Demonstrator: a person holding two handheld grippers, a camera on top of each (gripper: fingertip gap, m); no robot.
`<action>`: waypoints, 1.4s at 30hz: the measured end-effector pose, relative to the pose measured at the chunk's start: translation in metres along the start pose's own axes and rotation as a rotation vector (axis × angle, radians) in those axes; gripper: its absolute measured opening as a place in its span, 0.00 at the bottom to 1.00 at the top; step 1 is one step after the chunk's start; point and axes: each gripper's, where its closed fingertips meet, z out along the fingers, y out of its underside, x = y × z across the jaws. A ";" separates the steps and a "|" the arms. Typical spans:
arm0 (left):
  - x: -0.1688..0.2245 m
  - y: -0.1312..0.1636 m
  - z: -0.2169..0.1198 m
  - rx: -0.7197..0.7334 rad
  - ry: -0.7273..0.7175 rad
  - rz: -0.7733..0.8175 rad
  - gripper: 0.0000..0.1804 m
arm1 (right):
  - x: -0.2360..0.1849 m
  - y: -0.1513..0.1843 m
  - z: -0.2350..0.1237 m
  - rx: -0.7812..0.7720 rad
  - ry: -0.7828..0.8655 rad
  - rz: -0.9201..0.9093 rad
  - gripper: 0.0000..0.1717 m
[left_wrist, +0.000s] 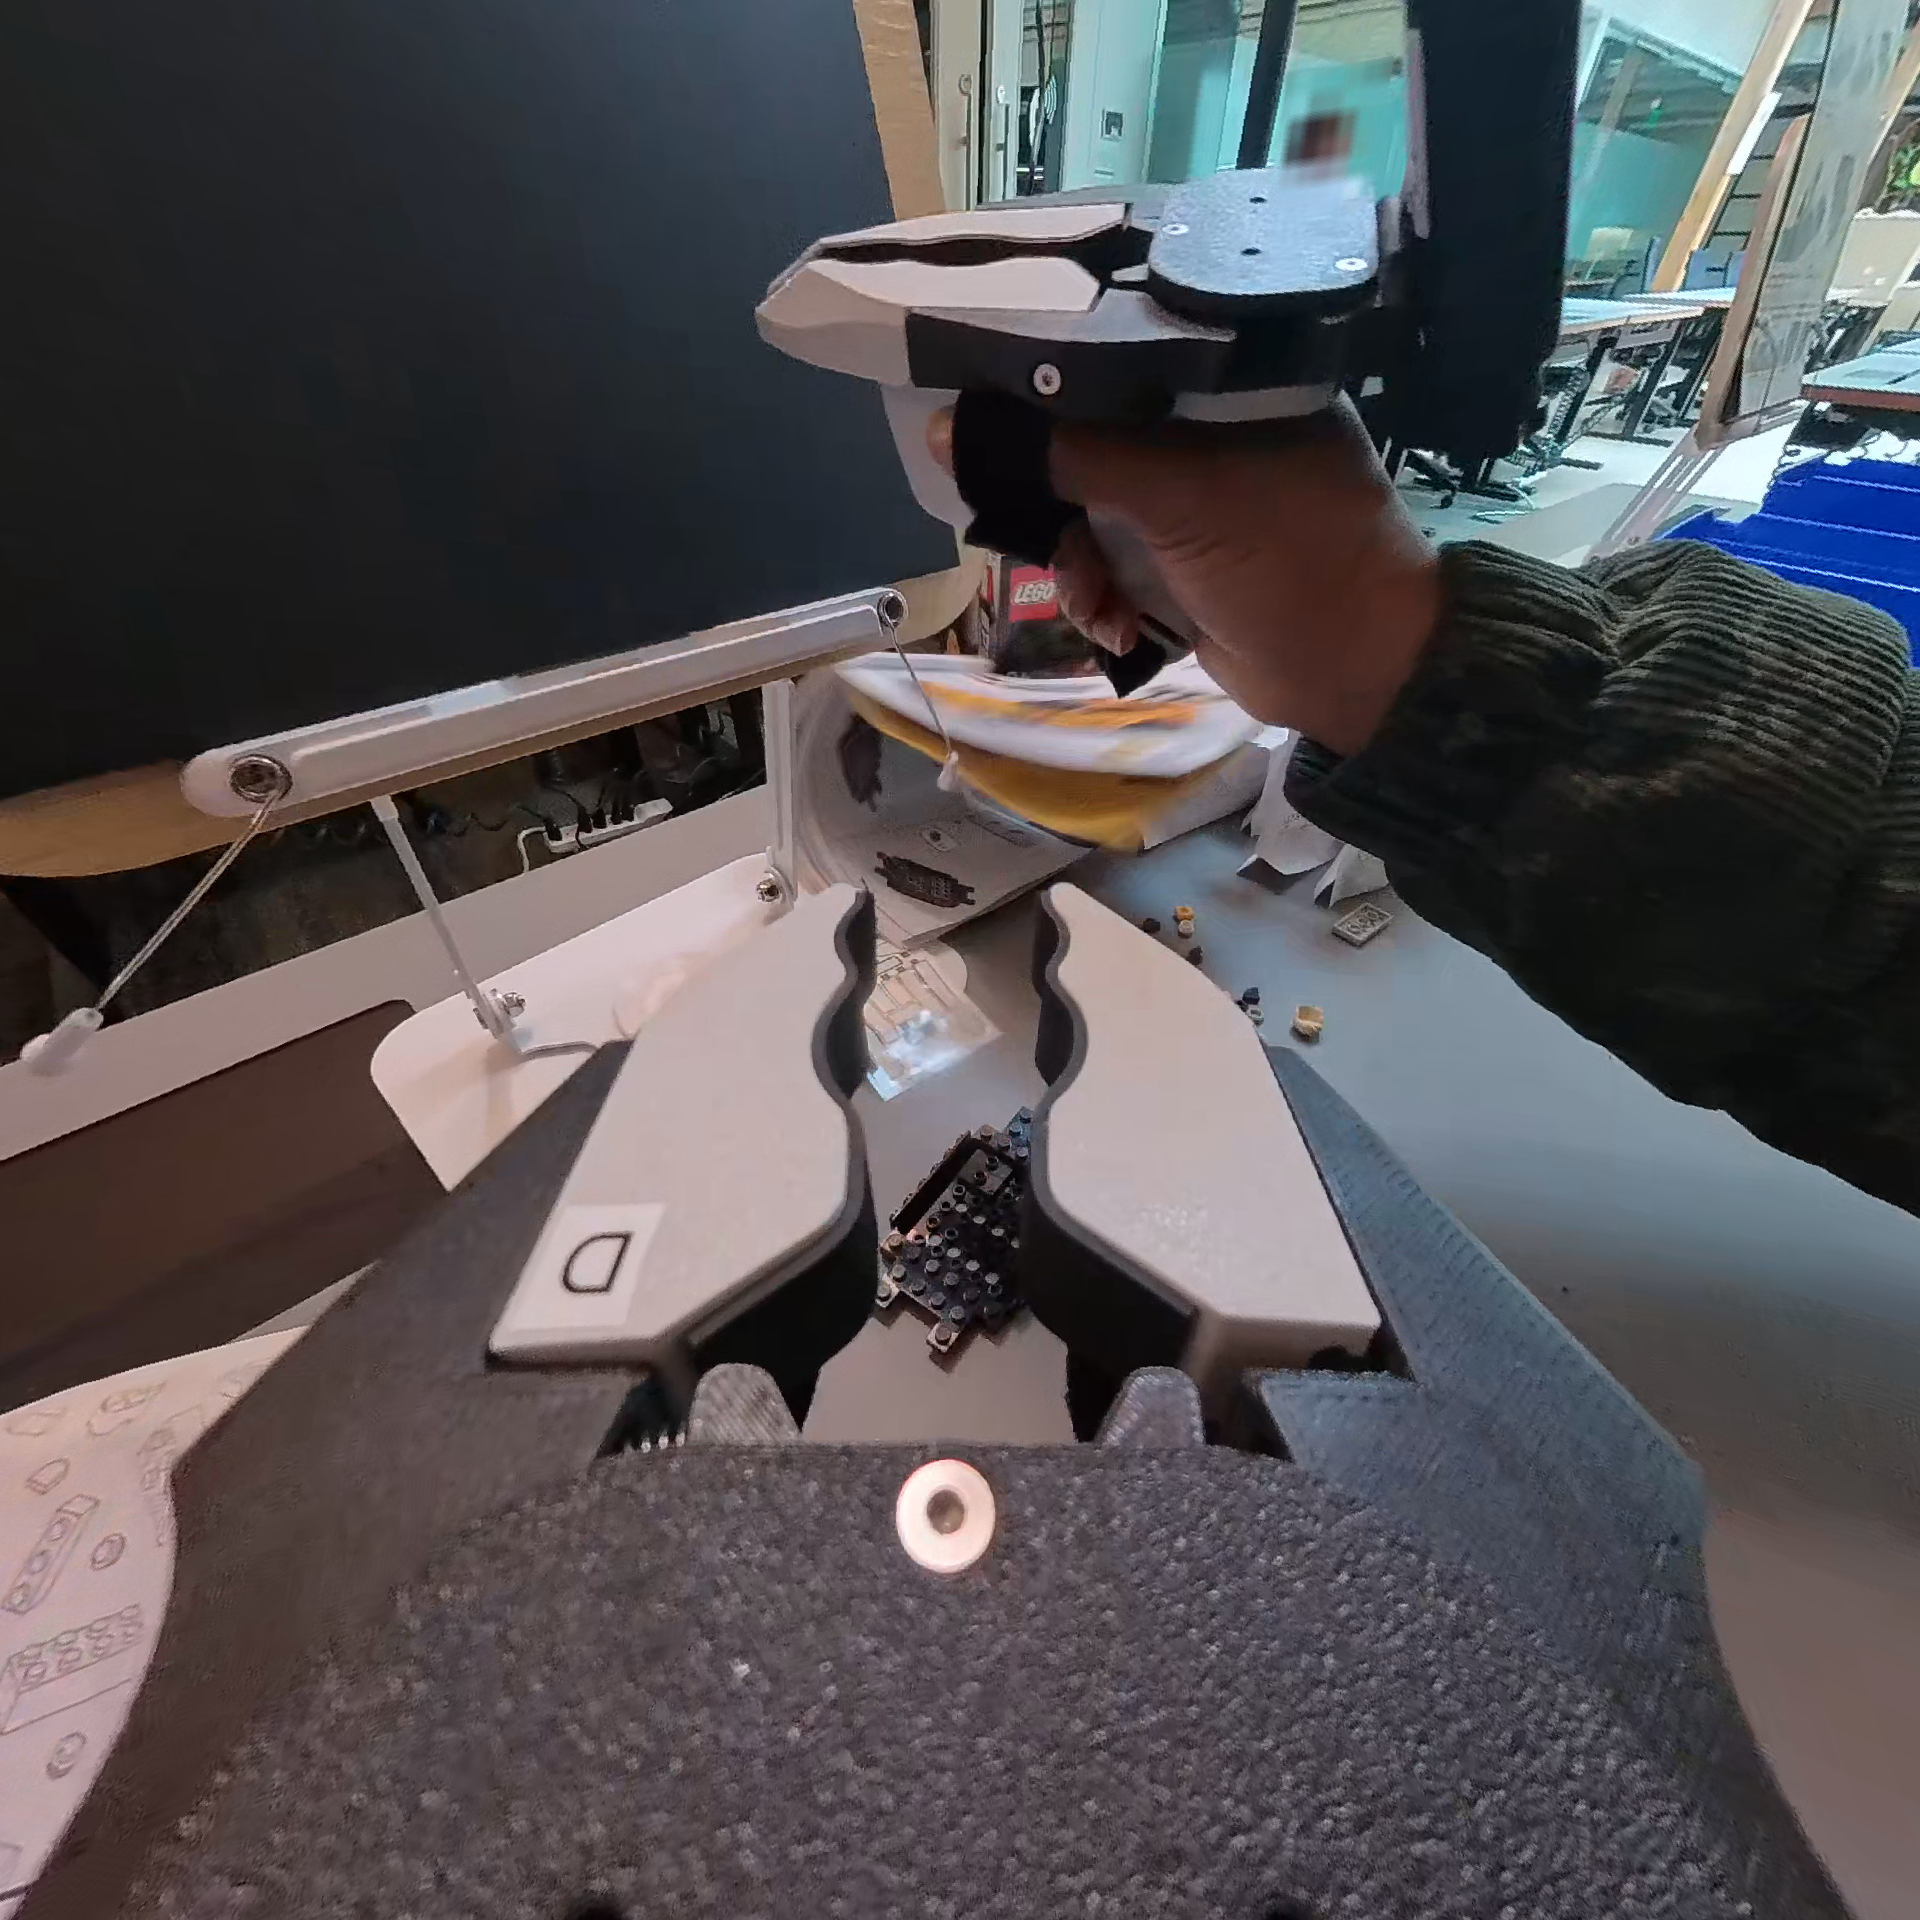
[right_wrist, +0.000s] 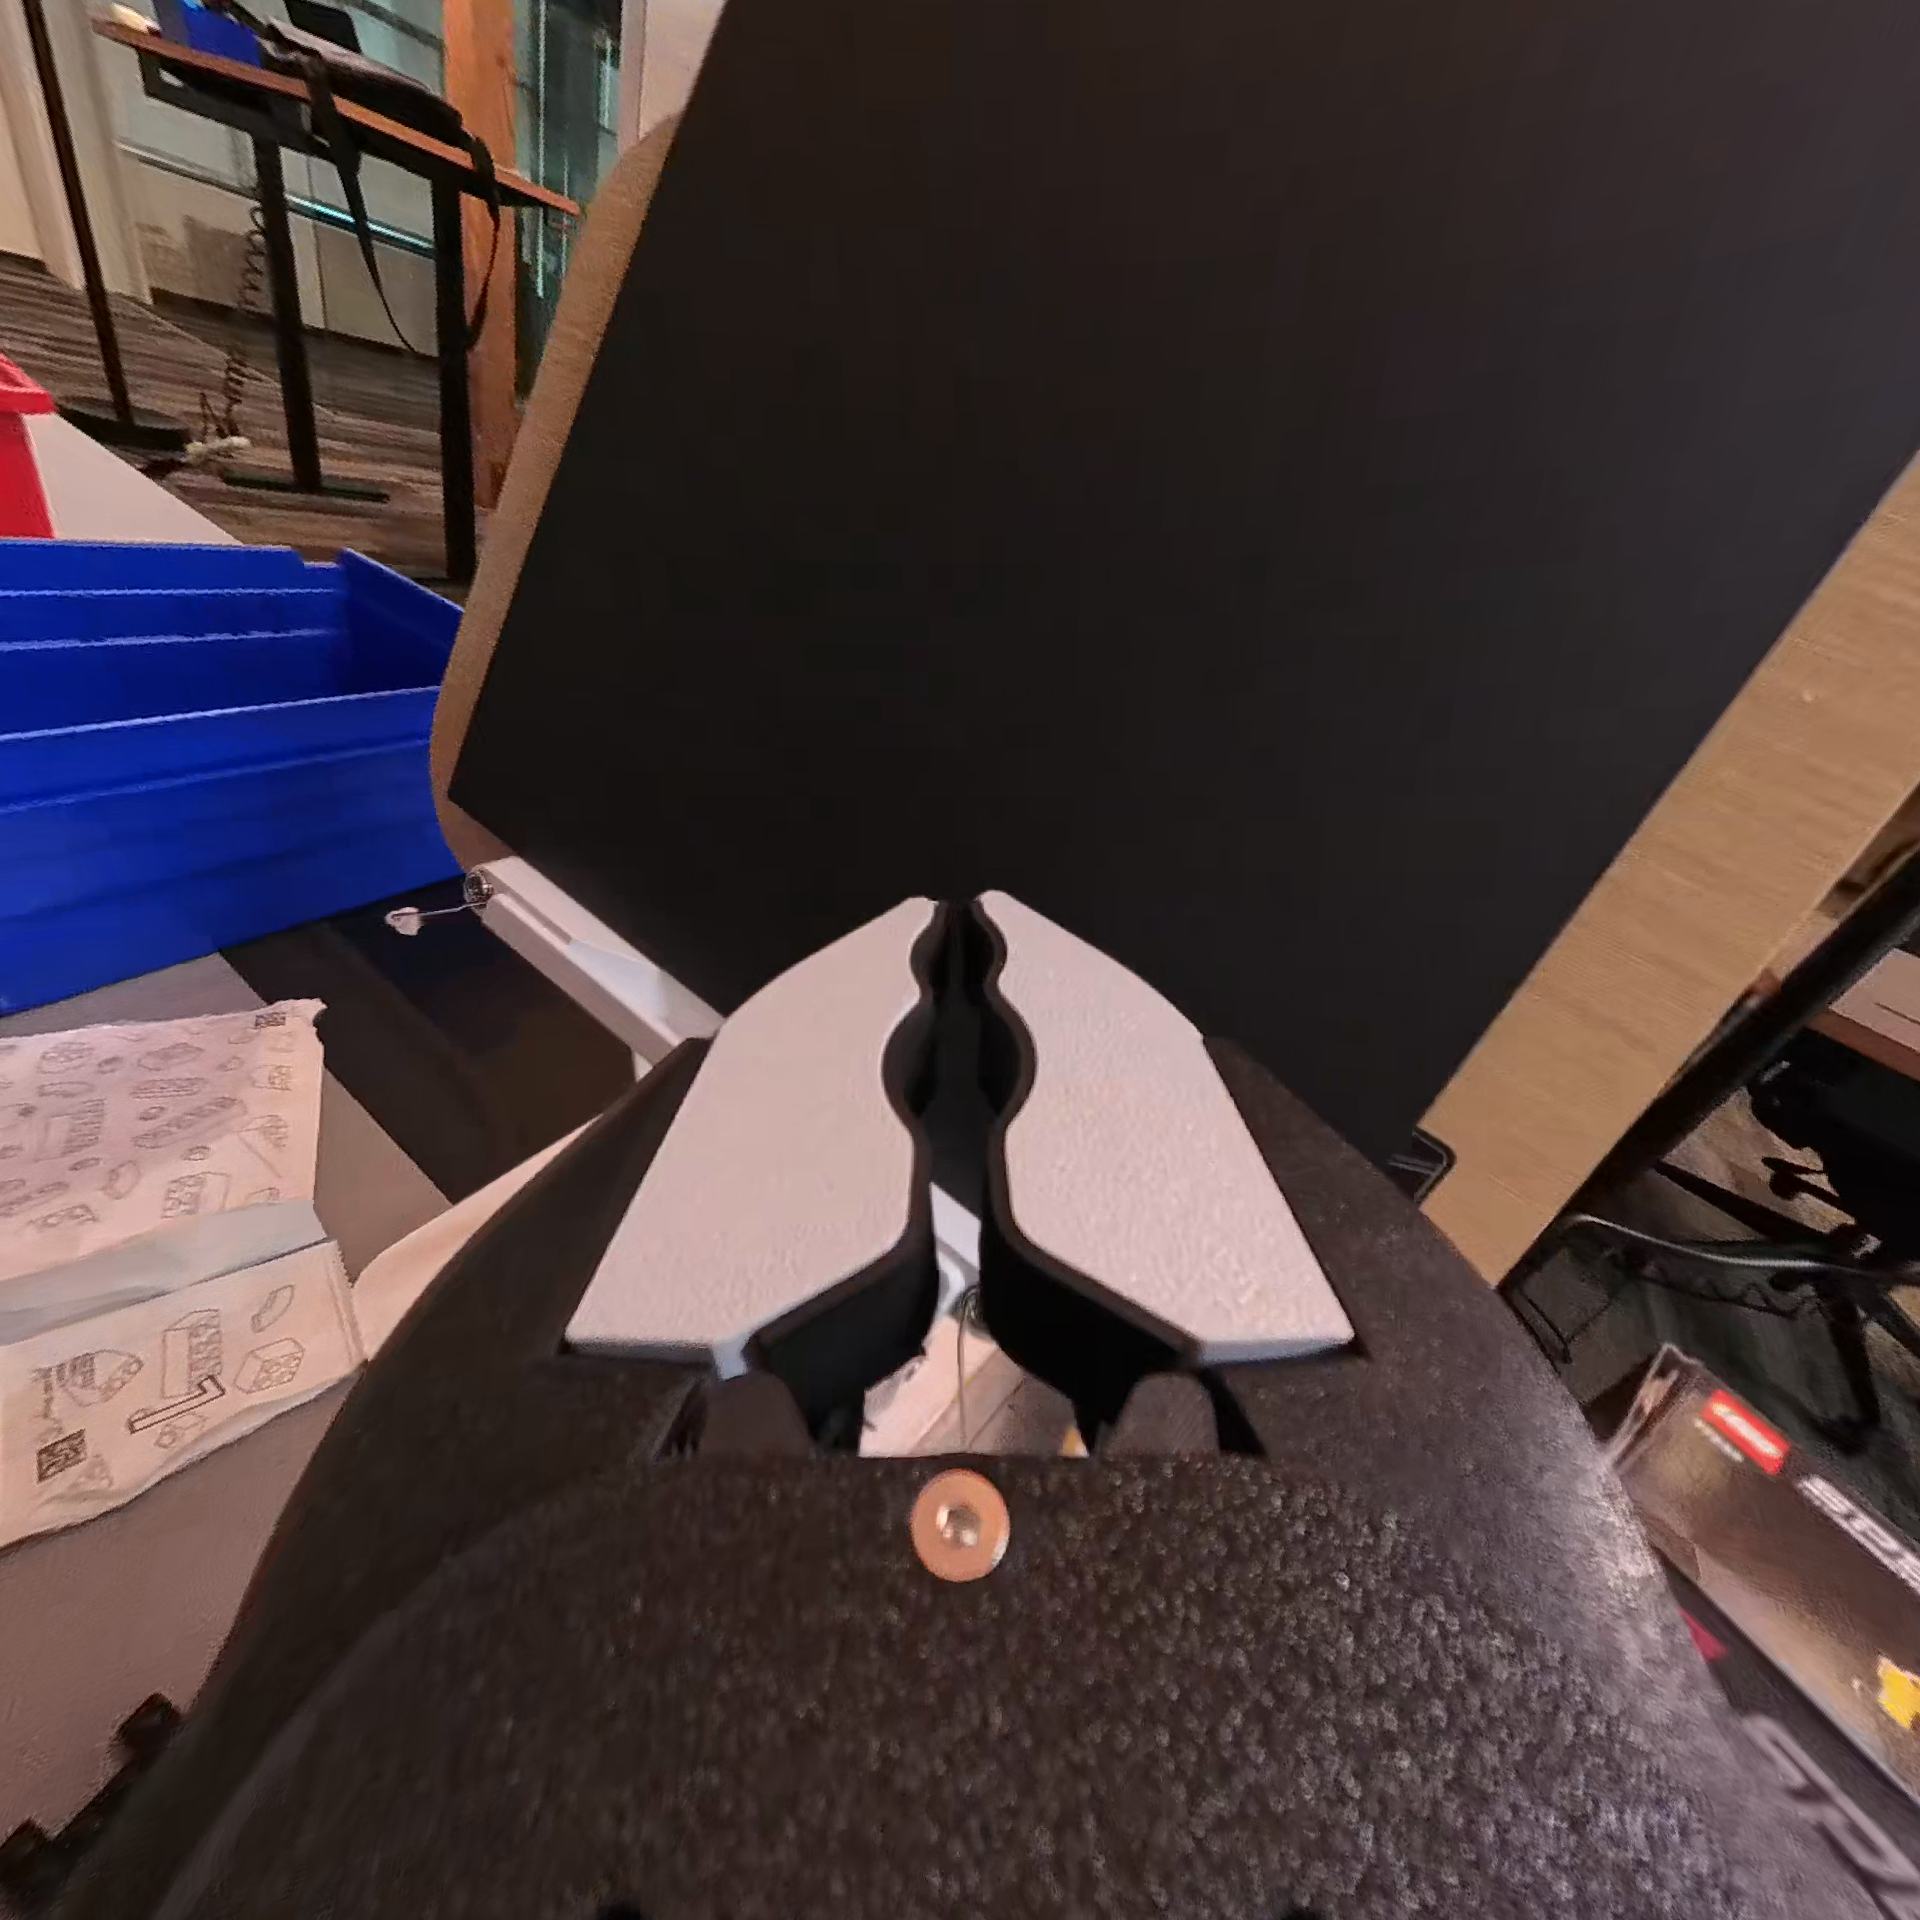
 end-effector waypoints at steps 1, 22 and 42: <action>0.000 0.001 0.000 -0.001 0.003 -0.003 0.16 | -0.001 0.000 -0.003 0.005 -0.004 0.001 0.02; -0.003 0.013 -0.002 -0.026 0.007 -0.002 0.15 | 0.079 0.123 -0.057 -0.460 -0.194 -0.303 0.27; -0.016 0.029 -0.007 -0.046 -0.017 -0.020 0.15 | 0.100 0.251 0.014 -0.723 -0.303 -1.131 0.16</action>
